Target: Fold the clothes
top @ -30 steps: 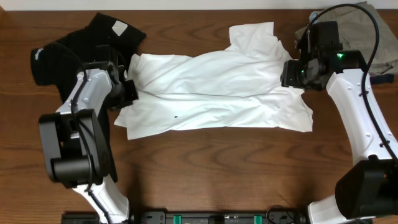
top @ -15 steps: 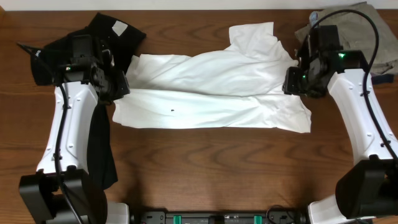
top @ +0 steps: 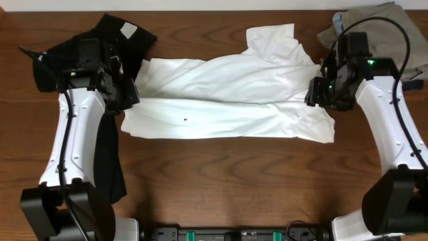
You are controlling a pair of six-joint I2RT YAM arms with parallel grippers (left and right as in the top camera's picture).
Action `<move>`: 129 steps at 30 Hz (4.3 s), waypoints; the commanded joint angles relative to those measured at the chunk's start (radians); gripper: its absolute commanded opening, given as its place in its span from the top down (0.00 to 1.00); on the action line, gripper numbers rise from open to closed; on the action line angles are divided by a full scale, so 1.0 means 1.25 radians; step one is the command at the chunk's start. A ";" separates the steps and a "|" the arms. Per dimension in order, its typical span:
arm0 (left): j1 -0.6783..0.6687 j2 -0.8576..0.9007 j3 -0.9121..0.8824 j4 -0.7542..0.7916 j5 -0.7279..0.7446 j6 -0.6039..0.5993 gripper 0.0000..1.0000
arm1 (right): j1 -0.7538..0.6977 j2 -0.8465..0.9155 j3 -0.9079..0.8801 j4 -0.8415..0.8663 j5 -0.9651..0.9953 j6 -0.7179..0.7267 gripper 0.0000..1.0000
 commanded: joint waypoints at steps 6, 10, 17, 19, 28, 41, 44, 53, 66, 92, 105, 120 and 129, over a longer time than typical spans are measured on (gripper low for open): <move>0.000 -0.006 0.014 0.002 -0.009 -0.007 0.94 | 0.052 -0.012 -0.171 0.188 -0.063 0.101 0.48; 0.000 -0.006 0.014 0.002 -0.009 -0.007 0.94 | 0.091 -0.012 -0.250 0.285 -0.046 0.177 0.50; 0.000 -0.006 0.014 0.002 -0.009 -0.007 0.94 | 0.137 -0.011 -0.320 0.343 0.061 0.292 0.51; 0.000 -0.006 0.014 0.002 -0.009 -0.007 0.94 | 0.143 -0.011 -0.331 0.363 0.076 0.304 0.51; 0.000 -0.006 0.014 0.002 -0.009 -0.007 0.94 | 0.146 -0.010 -0.408 0.526 0.097 0.347 0.53; 0.000 -0.006 0.014 0.002 -0.009 -0.007 0.94 | 0.146 -0.010 -0.423 0.611 0.114 0.354 0.67; 0.000 -0.006 0.014 0.002 -0.009 -0.007 0.94 | 0.146 -0.010 -0.423 0.611 0.114 0.354 0.93; 0.000 -0.006 0.014 0.002 -0.009 -0.007 0.94 | 0.142 -0.018 -0.421 0.605 0.106 0.336 0.99; 0.000 -0.002 -0.003 0.072 -0.009 -0.007 0.94 | 0.046 -0.192 -0.407 0.548 0.081 0.276 0.99; 0.000 0.300 -0.005 0.239 0.106 0.008 0.77 | 0.034 -0.182 -0.407 0.587 0.081 0.240 0.99; 0.001 0.304 -0.005 0.223 0.074 0.008 0.64 | 0.034 -0.182 -0.407 0.585 0.081 0.234 0.99; -0.009 0.304 -0.005 0.206 0.094 0.008 0.76 | 0.034 -0.182 -0.407 0.584 0.081 0.234 0.99; -0.021 0.305 -0.005 0.202 0.096 0.009 0.81 | 0.034 -0.182 -0.407 0.584 0.081 0.234 0.99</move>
